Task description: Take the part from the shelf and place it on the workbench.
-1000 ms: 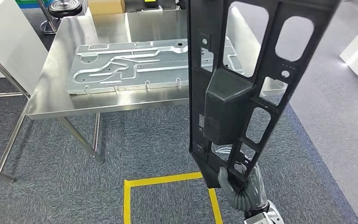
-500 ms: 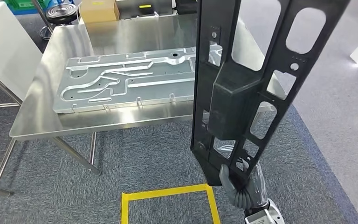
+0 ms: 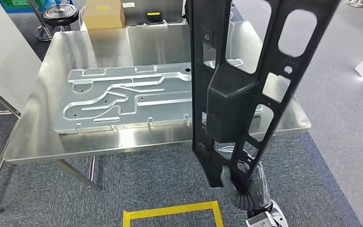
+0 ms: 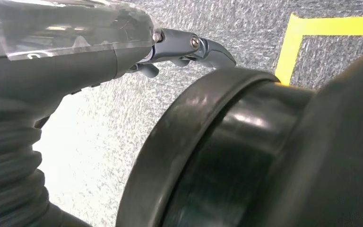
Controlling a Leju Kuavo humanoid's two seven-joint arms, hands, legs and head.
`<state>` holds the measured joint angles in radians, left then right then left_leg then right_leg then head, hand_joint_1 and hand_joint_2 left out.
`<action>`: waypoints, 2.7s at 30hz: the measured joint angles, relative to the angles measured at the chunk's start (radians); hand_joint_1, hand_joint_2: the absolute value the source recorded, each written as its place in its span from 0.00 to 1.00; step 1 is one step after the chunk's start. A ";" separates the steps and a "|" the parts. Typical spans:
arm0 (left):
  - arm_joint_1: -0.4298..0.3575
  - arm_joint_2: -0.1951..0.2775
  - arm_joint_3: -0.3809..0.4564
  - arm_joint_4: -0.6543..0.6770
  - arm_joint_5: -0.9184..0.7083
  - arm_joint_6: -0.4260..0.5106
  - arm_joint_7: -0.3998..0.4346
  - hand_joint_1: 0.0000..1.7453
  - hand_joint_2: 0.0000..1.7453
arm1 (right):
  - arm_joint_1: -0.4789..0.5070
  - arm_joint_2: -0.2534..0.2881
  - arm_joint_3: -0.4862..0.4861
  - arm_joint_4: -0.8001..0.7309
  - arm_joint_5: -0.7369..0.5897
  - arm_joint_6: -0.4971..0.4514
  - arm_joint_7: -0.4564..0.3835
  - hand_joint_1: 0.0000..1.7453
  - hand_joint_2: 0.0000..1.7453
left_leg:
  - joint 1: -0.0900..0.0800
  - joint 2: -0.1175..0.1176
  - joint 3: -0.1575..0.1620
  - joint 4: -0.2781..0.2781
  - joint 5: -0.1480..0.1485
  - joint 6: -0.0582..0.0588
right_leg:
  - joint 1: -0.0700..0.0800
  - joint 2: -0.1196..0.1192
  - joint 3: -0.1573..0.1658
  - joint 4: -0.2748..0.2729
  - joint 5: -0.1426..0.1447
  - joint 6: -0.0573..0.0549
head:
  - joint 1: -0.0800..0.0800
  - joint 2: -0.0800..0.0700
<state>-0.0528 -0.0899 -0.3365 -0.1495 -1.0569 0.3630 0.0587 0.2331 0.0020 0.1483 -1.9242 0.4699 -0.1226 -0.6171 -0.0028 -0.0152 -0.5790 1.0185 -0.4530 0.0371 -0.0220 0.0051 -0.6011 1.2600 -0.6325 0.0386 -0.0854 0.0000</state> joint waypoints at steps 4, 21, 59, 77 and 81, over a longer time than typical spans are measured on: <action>0.002 -0.003 0.000 0.000 -0.001 -0.002 -0.001 0.00 1.00 | -0.011 -0.004 -0.006 0.000 0.044 -0.002 0.008 1.00 1.00 | -0.003 -0.005 0.062 -0.001 -0.050 -0.002 | 0.003 0.000 -0.057 -0.081 0.035 -0.004 | 0.000 0.000; -0.039 -0.002 -0.008 -0.002 -0.197 -0.003 -0.054 0.00 1.00 | -0.977 -0.183 0.094 0.835 0.795 -0.187 0.312 1.00 1.00 | 0.016 0.006 -0.075 0.055 0.028 -0.078 | -0.008 0.010 0.016 -0.235 0.179 -0.032 | 0.001 0.000; -0.049 0.022 0.082 -0.009 -0.243 -0.006 0.001 0.00 0.00 | -1.348 0.006 0.298 1.536 0.825 -0.213 0.412 0.00 0.00 | 0.011 0.003 -0.043 -0.004 0.049 -0.016 | 0.005 -0.003 -0.063 -0.148 0.138 -0.011 | 0.002 0.000; -0.009 0.020 0.131 -0.009 -0.243 0.002 -0.012 0.00 0.00 | -0.959 -0.387 0.070 0.957 0.637 -0.329 0.398 0.00 0.00 | 0.004 0.002 -0.141 0.230 -0.099 -0.055 | 0.012 -0.031 0.031 -0.264 0.191 -0.053 | 0.002 0.000; -0.004 0.020 0.137 -0.009 -0.247 0.004 -0.013 0.00 0.00 | -0.734 -0.455 -0.040 0.754 0.597 -0.378 0.388 0.00 0.00 | 0.004 0.003 -0.036 0.201 -0.048 -0.055 | 0.013 -0.031 -0.021 -0.254 0.223 -0.045 | 0.002 0.000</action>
<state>-0.0566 -0.0701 -0.1991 -0.1583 -1.3043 0.3673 0.0456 -0.5012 -0.4528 0.1080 -1.1697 1.0665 -0.5005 -0.2294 0.0015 -0.0126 -0.6154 1.2191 -0.5006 -0.0183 -0.0095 -0.0255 -0.6224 1.0059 -0.4097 -0.0061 -0.0839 0.0000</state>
